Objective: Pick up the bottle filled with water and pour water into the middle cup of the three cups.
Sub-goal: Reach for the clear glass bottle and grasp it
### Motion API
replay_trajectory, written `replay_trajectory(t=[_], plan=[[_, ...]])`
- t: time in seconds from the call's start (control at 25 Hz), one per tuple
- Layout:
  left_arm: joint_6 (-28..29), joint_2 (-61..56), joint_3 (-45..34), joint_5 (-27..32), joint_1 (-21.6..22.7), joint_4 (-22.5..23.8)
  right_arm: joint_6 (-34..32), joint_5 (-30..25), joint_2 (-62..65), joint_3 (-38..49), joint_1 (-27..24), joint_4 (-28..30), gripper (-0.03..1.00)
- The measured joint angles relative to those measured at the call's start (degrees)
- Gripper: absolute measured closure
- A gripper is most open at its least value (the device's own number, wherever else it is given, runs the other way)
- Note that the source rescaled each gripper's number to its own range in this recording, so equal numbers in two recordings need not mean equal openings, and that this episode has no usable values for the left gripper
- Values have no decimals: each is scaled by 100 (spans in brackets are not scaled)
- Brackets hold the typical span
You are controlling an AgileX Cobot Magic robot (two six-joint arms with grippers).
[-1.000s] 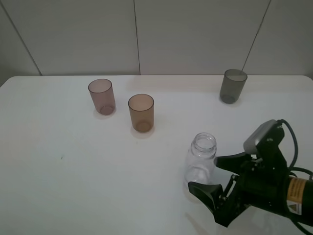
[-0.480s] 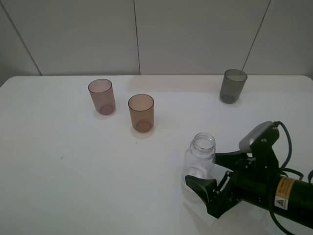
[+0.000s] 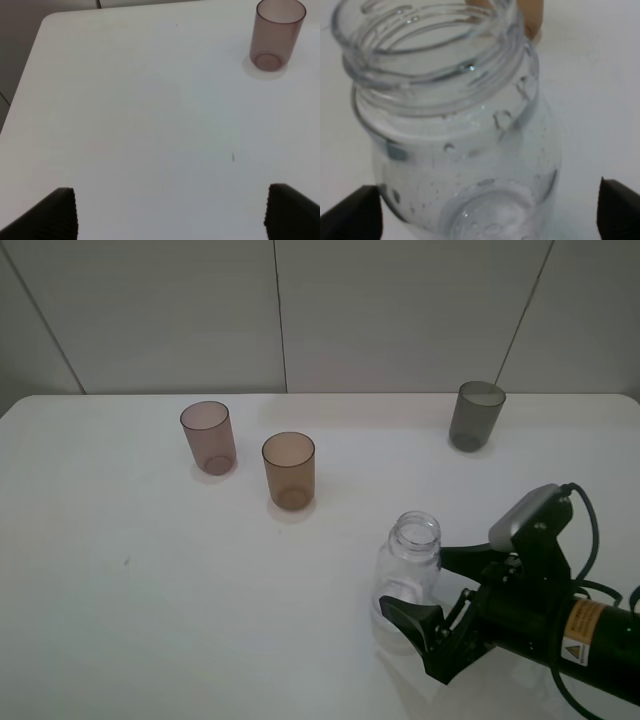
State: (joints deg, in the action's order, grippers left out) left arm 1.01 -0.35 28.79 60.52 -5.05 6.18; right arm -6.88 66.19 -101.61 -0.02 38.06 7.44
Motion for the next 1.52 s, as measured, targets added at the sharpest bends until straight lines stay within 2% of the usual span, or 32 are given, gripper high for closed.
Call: replay_trajectory(t=[0.48, 1.04, 1.52], plan=[[0, 0, 0, 0, 0, 0, 6, 258, -588, -186, 0, 36, -2], [0, 0, 0, 0, 0, 0, 6, 283, -618, -437, 0, 10, -2], [0, 0, 0, 0, 0, 0, 6, 305, -1173, -696, 0, 30, -2]])
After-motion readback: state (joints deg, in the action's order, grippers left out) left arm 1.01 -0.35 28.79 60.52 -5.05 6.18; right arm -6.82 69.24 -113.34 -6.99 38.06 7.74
